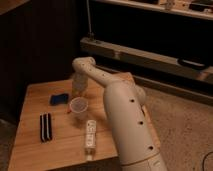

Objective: Place the pepper on the white sponge

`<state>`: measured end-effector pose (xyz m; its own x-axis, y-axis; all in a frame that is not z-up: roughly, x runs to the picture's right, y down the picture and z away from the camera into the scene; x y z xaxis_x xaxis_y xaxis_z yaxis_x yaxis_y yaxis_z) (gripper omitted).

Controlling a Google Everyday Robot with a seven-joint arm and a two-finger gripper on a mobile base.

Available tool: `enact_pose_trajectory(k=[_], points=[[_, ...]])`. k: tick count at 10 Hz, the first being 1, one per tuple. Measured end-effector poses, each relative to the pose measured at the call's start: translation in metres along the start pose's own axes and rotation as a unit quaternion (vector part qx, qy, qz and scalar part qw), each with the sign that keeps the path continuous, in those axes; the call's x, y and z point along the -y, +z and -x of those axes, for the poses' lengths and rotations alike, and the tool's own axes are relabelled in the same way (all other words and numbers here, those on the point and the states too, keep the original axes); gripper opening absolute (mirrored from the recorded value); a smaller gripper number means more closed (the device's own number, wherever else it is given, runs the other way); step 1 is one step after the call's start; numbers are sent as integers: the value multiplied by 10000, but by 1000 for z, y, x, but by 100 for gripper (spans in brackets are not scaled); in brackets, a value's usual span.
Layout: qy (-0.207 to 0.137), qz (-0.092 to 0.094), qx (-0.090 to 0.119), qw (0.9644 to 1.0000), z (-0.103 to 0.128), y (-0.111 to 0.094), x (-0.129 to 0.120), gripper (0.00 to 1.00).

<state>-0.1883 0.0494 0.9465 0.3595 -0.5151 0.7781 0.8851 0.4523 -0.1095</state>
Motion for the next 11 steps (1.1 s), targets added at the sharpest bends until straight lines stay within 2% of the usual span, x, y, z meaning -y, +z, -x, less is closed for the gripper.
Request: enact_pose_trajectory(k=[11], points=[[-299,144,-63,9994,7,-5,16,46]])
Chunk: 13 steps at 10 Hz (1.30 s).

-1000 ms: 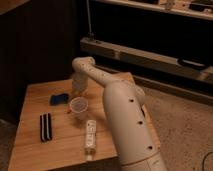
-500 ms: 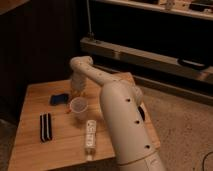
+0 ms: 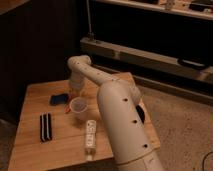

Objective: Place the pepper on the white sponge

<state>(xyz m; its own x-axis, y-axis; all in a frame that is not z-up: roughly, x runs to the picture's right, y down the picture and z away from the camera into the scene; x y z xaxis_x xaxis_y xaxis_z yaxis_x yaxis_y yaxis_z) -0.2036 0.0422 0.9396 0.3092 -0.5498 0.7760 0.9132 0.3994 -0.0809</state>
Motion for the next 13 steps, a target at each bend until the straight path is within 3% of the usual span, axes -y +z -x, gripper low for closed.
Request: enact_pose_trajectory(k=[5,8,9,11,13], points=[[-146,-186,-119,9996,3,-39,10,46],[-189,-145,-98,9997,3,-39,12,46],[-214,-132,-93,9996,4,-37,13,43],[-265,-136,-87,9995,4,-37,16,24],[-319,-150,-92,9993,5,-39,18,20]])
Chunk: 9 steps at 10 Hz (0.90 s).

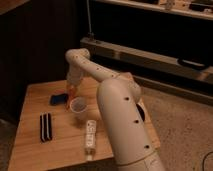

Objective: Place the pepper on the white sponge

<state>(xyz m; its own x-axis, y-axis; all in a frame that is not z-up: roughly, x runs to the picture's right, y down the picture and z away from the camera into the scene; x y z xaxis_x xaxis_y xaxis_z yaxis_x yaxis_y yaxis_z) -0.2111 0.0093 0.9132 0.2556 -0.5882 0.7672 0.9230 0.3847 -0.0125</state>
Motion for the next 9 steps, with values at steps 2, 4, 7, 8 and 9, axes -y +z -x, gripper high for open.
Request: enact_pose_trajectory(k=[2,4,7,8,9], points=[[-50,-9,-4,10000,1,-4,2,20],[-81,-49,19,10000,1,-11,5,20],[-22,-188,161,9997,-3,-21,7,20],[9,-227,229,9995,-4,-22,7,20],[20,-258,283,9993,-5,-22,9,20]])
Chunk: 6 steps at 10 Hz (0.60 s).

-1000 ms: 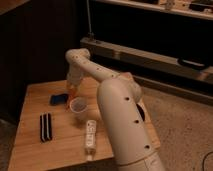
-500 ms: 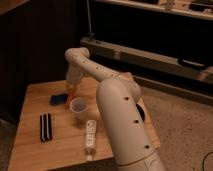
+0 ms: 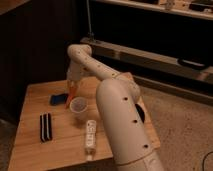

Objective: Place the pepper on the white sponge

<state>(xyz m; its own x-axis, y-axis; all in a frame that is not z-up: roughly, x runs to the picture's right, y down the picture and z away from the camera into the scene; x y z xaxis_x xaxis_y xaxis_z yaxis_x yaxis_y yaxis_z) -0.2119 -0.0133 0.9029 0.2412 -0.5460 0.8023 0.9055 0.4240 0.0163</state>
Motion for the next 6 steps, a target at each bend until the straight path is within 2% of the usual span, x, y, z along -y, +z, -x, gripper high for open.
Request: enact_pose_trajectory(k=[2,6], points=[[-100,-63,139,9998,5,4,19,20],[-345,-80,284,9990,18,12,48,20]])
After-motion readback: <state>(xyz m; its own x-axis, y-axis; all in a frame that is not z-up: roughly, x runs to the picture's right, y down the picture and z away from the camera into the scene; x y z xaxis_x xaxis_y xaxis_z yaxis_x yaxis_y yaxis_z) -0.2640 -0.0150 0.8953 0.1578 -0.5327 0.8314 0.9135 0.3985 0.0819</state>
